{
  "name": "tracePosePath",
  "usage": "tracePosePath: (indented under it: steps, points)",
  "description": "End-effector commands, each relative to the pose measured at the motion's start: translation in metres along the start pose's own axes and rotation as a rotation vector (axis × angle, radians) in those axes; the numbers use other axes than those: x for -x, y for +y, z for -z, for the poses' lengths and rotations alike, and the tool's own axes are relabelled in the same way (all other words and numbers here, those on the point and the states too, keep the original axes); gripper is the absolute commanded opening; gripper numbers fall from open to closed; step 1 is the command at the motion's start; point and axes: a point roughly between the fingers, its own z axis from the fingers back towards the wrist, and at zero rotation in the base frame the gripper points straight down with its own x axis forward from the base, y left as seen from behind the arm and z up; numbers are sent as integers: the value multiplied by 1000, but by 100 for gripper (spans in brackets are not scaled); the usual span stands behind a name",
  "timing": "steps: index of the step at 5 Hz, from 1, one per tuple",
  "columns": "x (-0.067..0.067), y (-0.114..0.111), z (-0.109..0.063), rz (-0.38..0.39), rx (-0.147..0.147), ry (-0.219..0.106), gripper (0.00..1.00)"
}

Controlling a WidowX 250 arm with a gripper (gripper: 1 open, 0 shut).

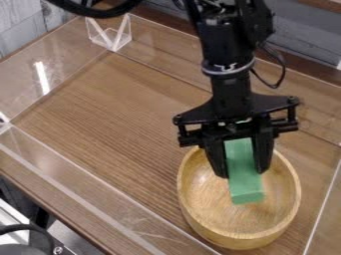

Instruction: Remove the green block from inside the brown bowl and put it on the table

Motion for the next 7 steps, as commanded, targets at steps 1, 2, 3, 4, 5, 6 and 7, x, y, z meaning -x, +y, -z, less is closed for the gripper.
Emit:
tracePosePath:
  steps: [1,2,3,4,5,6,7]
  points:
    - [-6,-7,-18,8,50,-49,0]
    - [-7,-5,-20,8,54,-54,0]
    - [-9,-2,-24,5,58,-61,0]
    - [-11,0,-25,6,62,-68,0]
    - [-13,4,-27,9,65,-73,0]
    - [-23,16,-33,-1,68,-80,0]
    - [-36,34,-39,-30,79,-99,0]
